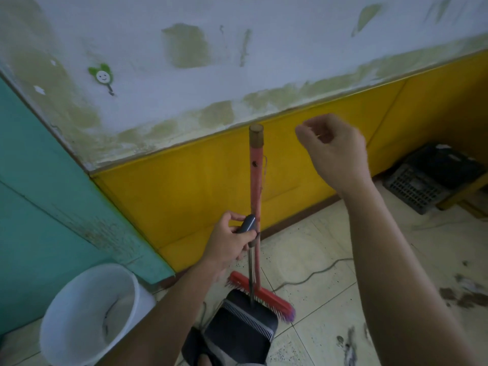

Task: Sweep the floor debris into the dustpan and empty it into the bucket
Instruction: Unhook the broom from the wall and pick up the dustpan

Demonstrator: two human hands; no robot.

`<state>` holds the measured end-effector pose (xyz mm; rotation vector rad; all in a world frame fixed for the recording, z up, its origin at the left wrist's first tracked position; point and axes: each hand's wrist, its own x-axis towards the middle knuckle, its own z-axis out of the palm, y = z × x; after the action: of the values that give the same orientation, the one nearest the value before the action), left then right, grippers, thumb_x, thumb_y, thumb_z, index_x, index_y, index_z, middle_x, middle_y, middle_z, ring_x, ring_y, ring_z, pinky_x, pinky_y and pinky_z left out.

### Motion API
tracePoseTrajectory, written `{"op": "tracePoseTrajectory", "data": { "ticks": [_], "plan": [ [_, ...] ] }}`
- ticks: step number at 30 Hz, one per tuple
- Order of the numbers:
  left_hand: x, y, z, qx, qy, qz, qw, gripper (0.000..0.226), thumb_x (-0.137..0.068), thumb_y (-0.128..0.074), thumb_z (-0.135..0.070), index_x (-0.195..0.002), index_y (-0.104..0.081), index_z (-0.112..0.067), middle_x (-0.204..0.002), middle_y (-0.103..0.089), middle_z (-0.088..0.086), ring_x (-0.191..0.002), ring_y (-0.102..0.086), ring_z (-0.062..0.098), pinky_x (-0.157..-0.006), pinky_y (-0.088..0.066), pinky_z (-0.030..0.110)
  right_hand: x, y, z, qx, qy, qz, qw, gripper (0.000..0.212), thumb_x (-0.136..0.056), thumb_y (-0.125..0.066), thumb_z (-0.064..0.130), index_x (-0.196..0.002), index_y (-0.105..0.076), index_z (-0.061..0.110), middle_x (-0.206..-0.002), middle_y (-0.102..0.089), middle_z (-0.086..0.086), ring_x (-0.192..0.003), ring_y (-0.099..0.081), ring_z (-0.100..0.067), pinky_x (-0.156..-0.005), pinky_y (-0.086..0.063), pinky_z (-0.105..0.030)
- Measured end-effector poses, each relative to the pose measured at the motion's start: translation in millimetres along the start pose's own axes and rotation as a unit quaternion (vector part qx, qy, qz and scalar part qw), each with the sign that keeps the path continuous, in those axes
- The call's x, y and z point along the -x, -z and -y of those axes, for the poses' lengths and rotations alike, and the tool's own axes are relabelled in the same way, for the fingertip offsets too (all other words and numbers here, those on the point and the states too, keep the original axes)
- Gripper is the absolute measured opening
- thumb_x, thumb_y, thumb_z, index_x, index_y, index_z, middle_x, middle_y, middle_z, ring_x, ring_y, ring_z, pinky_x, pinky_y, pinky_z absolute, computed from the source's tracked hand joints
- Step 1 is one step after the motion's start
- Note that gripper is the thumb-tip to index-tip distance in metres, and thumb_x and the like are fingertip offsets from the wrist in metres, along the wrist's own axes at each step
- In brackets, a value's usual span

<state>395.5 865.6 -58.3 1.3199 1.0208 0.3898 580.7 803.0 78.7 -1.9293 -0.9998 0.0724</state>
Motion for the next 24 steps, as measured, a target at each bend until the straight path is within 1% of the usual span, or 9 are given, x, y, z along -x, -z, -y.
{"op": "tracePoseTrajectory", "data": {
  "ticks": [3,5,8,13,15,17,19,21,24],
  "plan": [
    [1.5,-7.9,-4.5,0.011,-0.006,0.022,1.000,0.028,-0.086,-0.071,-0.006,-0.105,-0.053,-0.015,-0.083,-0.068,0.011,-0.054,-0.051,0.014,-0.043,-0.038,0.024,11.4,-5.9,-13.1,-0.110,-0.037,0.166,0.979,0.071,-0.079,-0.062,0.058,-0.140,-0.045,0.025,-0.130,-0.055,0.007,-0.112,-0.056,-0.006,-0.086,-0.050,-0.026],
    [3.8,-13.6,-8.9,0.004,-0.008,0.040,0.999,0.029,-0.085,-0.073,-0.008,-0.106,-0.054,-0.015,-0.077,-0.068,0.009,-0.055,-0.051,0.014,-0.044,-0.038,0.025,17.8,-9.7,-21.4,-0.131,-0.046,0.224,0.965,0.085,-0.075,-0.064,0.059,-0.147,-0.034,0.027,-0.143,-0.044,0.006,-0.124,-0.049,-0.009,-0.088,-0.045,-0.022],
    [8.5,-20.1,-17.2,0.021,-0.001,0.096,0.995,0.027,-0.086,-0.073,-0.011,-0.105,-0.055,-0.014,-0.079,-0.070,0.013,-0.058,-0.052,0.016,-0.045,-0.037,0.027,23.2,-11.2,-28.4,-0.223,-0.051,0.252,0.940,0.071,-0.077,-0.072,0.047,-0.139,-0.044,0.029,-0.138,-0.050,0.006,-0.124,-0.051,-0.010,-0.087,-0.046,-0.020],
    [14.6,-29.4,-26.6,0.067,0.015,0.187,0.980,0.040,-0.086,-0.069,-0.023,-0.118,-0.056,-0.004,-0.100,-0.072,0.020,-0.062,-0.053,0.016,-0.044,-0.035,0.025,22.1,-1.8,-29.7,-0.281,-0.030,0.230,0.931,0.043,-0.079,-0.069,0.032,-0.121,-0.061,0.032,-0.132,-0.058,0.005,-0.129,-0.049,-0.011,-0.106,-0.041,-0.040],
    [14.5,-30.4,-31.0,0.093,0.028,0.213,0.972,0.054,-0.083,-0.069,-0.030,-0.124,-0.055,0.002,-0.104,-0.069,0.023,-0.062,-0.053,0.016,-0.044,-0.038,0.022,22.9,5.6,-31.4,-0.299,-0.005,0.244,0.923,0.026,-0.088,-0.063,0.022,-0.114,-0.067,0.019,-0.122,-0.066,-0.003,-0.118,-0.059,-0.016,-0.100,-0.046,-0.038],
    [13.1,-26.6,-34.3,0.143,0.068,0.235,0.959,0.055,-0.084,-0.065,-0.032,-0.125,-0.058,0.003,-0.110,-0.067,0.030,-0.064,-0.055,0.019,-0.045,-0.042,0.022,27.6,11.5,-29.9,-0.341,-0.009,0.255,0.905,0.019,-0.094,-0.056,0.015,-0.084,-0.068,0.006,-0.084,-0.072,-0.011,-0.078,-0.070,-0.024,-0.071,-0.056,-0.033],
    [11.4,-22.3,-37.0,0.184,0.098,0.264,0.942,0.054,-0.087,-0.058,-0.034,-0.126,-0.060,0.003,-0.118,-0.061,0.036,-0.068,-0.058,0.023,-0.048,-0.045,0.023,32.8,14.1,-29.4,-0.365,-0.015,0.230,0.902,0.039,-0.093,-0.057,0.018,-0.055,-0.052,0.012,-0.048,-0.052,-0.004,-0.042,-0.047,-0.020,-0.045,-0.039,-0.027],
    [11.3,-19.9,-37.5,0.207,0.101,0.281,0.932,0.055,-0.088,-0.054,-0.035,-0.128,-0.058,0.003,-0.121,-0.059,0.038,-0.071,-0.061,0.025,-0.049,-0.047,0.024,36.0,15.0,-27.8,-0.390,-0.029,0.191,0.901,0.046,-0.090,-0.058,0.019,-0.047,-0.041,0.018,-0.040,-0.036,0.002,-0.036,-0.029,-0.015,-0.042,-0.028,-0.022],
    [13.3,-23.7,-33.5,0.240,0.092,0.272,0.927,0.062,-0.092,-0.045,-0.049,-0.128,-0.059,0.000,-0.116,-0.063,0.034,-0.072,-0.065,0.028,-0.051,-0.049,0.027,38.6,19.3,-24.6,-0.412,-0.043,0.128,0.901,0.052,-0.093,-0.056,0.014,-0.045,-0.039,0.023,-0.039,-0.033,0.008,-0.033,-0.026,-0.010,-0.040,-0.025,-0.019]
  ]
}}
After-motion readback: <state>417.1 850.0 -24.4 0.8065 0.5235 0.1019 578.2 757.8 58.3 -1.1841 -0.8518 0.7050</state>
